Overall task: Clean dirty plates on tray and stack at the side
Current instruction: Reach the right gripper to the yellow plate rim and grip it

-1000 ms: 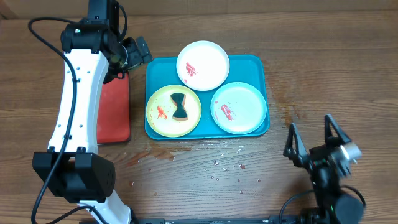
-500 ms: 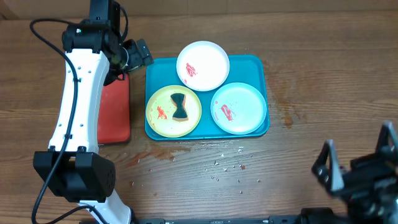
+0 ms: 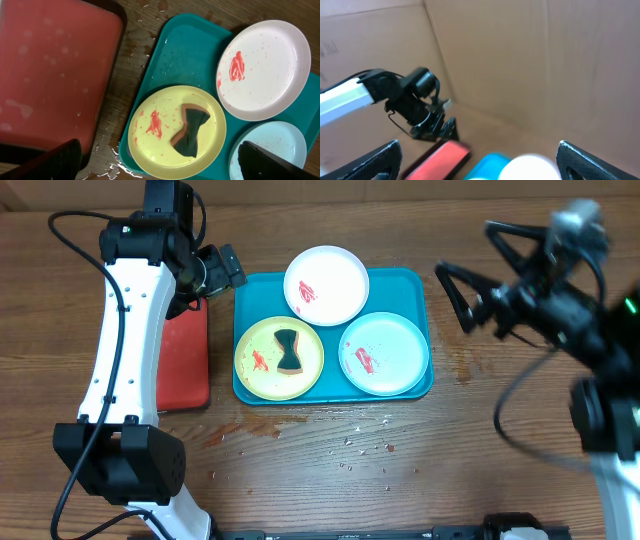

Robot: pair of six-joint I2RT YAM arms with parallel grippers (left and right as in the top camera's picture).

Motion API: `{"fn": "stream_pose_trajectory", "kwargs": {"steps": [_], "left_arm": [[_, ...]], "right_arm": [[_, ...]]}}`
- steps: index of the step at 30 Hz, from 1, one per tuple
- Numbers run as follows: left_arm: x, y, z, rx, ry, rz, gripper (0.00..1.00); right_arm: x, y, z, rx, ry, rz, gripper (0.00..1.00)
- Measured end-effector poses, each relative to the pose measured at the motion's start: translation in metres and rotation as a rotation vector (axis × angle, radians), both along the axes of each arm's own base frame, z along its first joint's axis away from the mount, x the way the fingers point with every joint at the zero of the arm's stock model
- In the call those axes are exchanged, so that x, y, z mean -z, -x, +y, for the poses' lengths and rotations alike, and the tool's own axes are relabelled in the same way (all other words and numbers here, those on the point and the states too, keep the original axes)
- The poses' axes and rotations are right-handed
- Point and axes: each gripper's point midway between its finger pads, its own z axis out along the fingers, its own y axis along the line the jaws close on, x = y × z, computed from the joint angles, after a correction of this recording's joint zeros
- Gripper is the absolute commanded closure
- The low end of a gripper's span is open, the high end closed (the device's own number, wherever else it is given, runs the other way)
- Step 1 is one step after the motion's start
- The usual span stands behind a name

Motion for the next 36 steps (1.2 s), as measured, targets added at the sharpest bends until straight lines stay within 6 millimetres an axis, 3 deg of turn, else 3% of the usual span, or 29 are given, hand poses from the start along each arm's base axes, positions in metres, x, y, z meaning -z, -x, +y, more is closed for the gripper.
{"fn": "stream_pose_trajectory", "kwargs": {"steps": [4,6,7,9,11,14,17,21,32,36], "left_arm": [[0.0,0.0,0.0,0.0,0.0,0.001,0.0],[0.0,0.0,0.0,0.0,0.0,0.0,0.0],[0.0,-0.001,0.0,0.0,0.0,-0.003,0.0],[-0.001,-0.003,0.0,0.0,0.001,-0.013,0.0],[-0.002,-0.005,0.0,0.0,0.002,-0.023,0.0],[-0.002,-0.006,0.0,0.0,0.002,-0.026,0.0],[-0.002,-0.006,0.0,0.0,0.001,-0.026,0.0],[-0.002,-0.006,0.0,0.0,0.001,-0.025,0.05],[-0.002,-0.005,0.0,0.003,0.0,-0.023,0.0],[-0.002,-0.005,0.0,0.004,-0.001,-0.022,0.12]], "right_arm": [[0.072,-0.044,0.01,0.023,-0.045,0.373,0.0],[0.133,-0.061,0.024,0.077,0.013,0.65,0.0],[0.153,-0.065,0.029,0.099,0.051,0.733,0.0],[0.179,-0.078,0.044,0.119,0.108,0.809,0.0],[0.197,-0.091,0.06,0.108,0.137,0.825,0.04],[0.224,-0.101,0.086,0.063,0.159,0.846,0.36],[0.247,-0.103,0.102,0.044,0.187,0.877,0.47],[0.281,-0.101,0.118,0.075,0.278,0.908,0.47],[0.383,-0.08,0.172,0.085,0.515,0.953,0.47],[0.407,-0.077,0.175,0.094,0.558,0.974,0.47]]}}
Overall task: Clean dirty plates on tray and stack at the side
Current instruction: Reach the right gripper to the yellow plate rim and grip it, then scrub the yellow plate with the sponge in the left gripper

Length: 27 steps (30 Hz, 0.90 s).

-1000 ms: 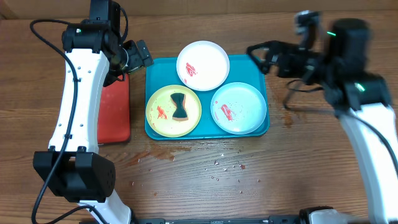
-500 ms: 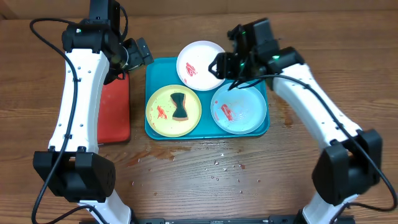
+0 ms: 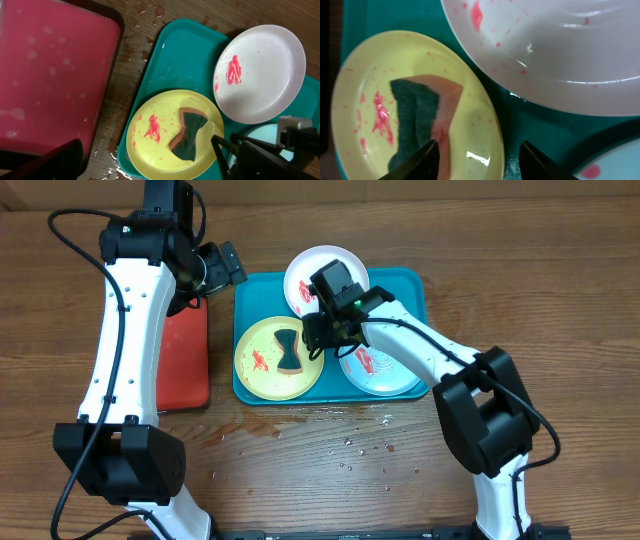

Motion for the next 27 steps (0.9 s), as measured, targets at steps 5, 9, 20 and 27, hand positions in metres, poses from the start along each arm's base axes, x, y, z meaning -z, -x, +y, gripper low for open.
{"fn": "stream_pose_trajectory", "kwargs": {"steps": [5,9,20,27], "left_arm": [[0.004,0.001,0.0,0.011,-0.004,0.009,0.21],[0.021,0.01,0.0,0.013,-0.007,0.062,0.25],[0.055,0.018,-0.01,0.038,0.048,0.114,0.55],[0.099,0.026,-0.04,0.102,0.143,0.141,0.55]], "right_arm": [[0.005,-0.003,0.0,0.004,0.007,-0.006,0.47],[0.009,-0.005,-0.001,0.006,0.013,-0.01,0.52],[0.026,-0.004,-0.002,0.006,0.036,0.011,0.65],[0.027,-0.005,-0.002,0.009,0.036,0.011,0.79]]}}
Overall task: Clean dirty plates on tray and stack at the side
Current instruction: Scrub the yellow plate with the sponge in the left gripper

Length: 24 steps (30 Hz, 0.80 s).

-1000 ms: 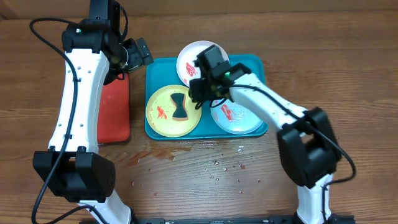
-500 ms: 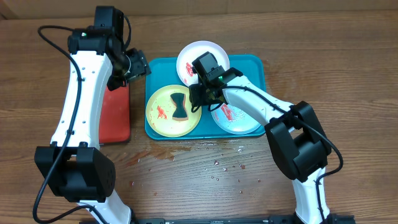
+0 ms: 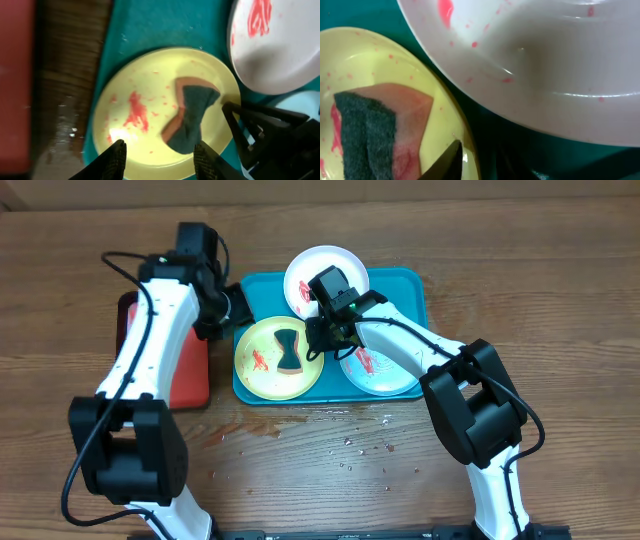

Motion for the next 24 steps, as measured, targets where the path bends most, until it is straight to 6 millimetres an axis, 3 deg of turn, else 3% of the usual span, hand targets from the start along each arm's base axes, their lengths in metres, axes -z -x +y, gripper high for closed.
{"fn": "stream_pose_trajectory", "kwargs": {"steps": [6,8,13,24], "left_arm": [[0.022,0.002,-0.033,0.07,0.079,-0.025,0.56],[0.028,0.003,-0.041,0.089,0.09,-0.034,0.56],[0.046,0.008,-0.062,0.135,0.108,-0.054,0.63],[0.05,0.005,-0.067,0.139,0.1,-0.077,0.53]], "right_arm": [[0.001,0.0,0.0,-0.002,0.001,0.002,0.8],[0.002,0.001,0.0,-0.001,0.003,0.004,0.7],[0.001,0.004,-0.002,-0.003,0.009,0.021,0.73],[0.001,0.003,-0.001,-0.002,0.008,0.019,0.76]]}}
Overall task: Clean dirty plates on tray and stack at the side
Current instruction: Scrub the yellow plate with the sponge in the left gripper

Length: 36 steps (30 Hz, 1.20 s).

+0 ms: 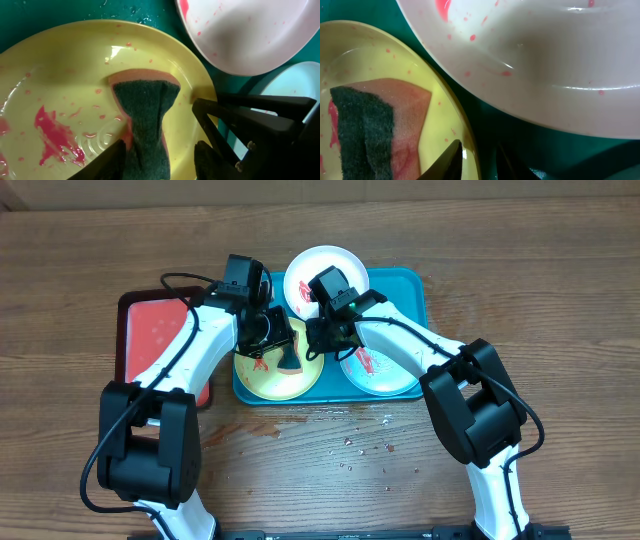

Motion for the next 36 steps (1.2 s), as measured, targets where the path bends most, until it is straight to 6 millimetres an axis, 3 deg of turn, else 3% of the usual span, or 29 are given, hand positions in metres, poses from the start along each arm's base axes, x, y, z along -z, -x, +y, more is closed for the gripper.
{"fn": "stream_pose_trajectory", "kwargs": {"steps": [8,13,18,27,32,34,36], "left_arm": [[0.0,-0.002,0.0,-0.001,-0.004,-0.011,0.48],[0.003,-0.004,-0.004,0.002,-0.013,-0.018,0.54],[0.015,-0.003,-0.002,-0.004,-0.043,0.006,0.59],[0.037,0.0,0.002,-0.01,-0.071,0.053,0.54],[0.045,-0.003,-0.001,-0.007,-0.059,0.055,0.71],[0.044,-0.004,-0.002,-0.007,-0.055,0.051,0.88],[0.045,-0.004,0.0,-0.006,-0.064,0.048,0.96]], "right_arm": [[0.001,0.003,-0.001,0.009,0.002,0.018,0.84],[0.002,0.005,-0.002,0.016,0.002,0.028,0.84],[0.002,0.005,-0.002,0.02,0.001,0.03,0.84],[0.002,0.005,-0.002,0.021,0.0,0.029,0.83],[0.002,0.004,-0.001,0.021,-0.001,0.028,0.83],[0.002,0.005,-0.001,0.02,-0.001,0.028,0.89],[0.002,0.004,-0.001,0.021,0.0,0.028,0.9]]}}
